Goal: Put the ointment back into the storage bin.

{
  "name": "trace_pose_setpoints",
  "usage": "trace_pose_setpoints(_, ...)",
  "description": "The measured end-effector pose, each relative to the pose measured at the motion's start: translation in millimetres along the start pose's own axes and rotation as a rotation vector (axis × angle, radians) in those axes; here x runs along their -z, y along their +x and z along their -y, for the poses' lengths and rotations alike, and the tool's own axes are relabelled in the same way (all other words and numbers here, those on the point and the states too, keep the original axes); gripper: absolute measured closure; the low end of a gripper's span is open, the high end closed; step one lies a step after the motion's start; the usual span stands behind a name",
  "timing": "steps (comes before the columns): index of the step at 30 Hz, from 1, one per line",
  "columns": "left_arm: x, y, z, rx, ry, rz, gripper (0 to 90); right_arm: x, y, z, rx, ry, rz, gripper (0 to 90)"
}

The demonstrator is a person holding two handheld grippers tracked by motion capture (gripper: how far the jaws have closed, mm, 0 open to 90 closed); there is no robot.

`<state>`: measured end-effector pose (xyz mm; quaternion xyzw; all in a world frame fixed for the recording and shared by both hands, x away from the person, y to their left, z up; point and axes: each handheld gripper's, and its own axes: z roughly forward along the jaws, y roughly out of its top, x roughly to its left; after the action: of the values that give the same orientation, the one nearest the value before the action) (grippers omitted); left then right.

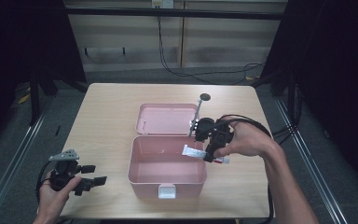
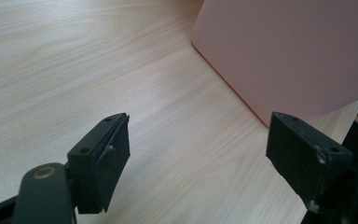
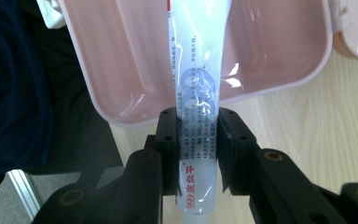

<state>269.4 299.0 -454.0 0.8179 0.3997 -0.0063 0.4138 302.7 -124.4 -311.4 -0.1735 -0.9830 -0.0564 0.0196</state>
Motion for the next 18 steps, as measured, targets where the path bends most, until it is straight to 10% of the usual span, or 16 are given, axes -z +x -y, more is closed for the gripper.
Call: trace_pose_setpoints(18, 0.5, 0.2, 0.1, -0.001, -0.001, 0.001, 21.3, -8.9, 4.8, -36.6, 0.052, 0.021, -0.024, 71.5)
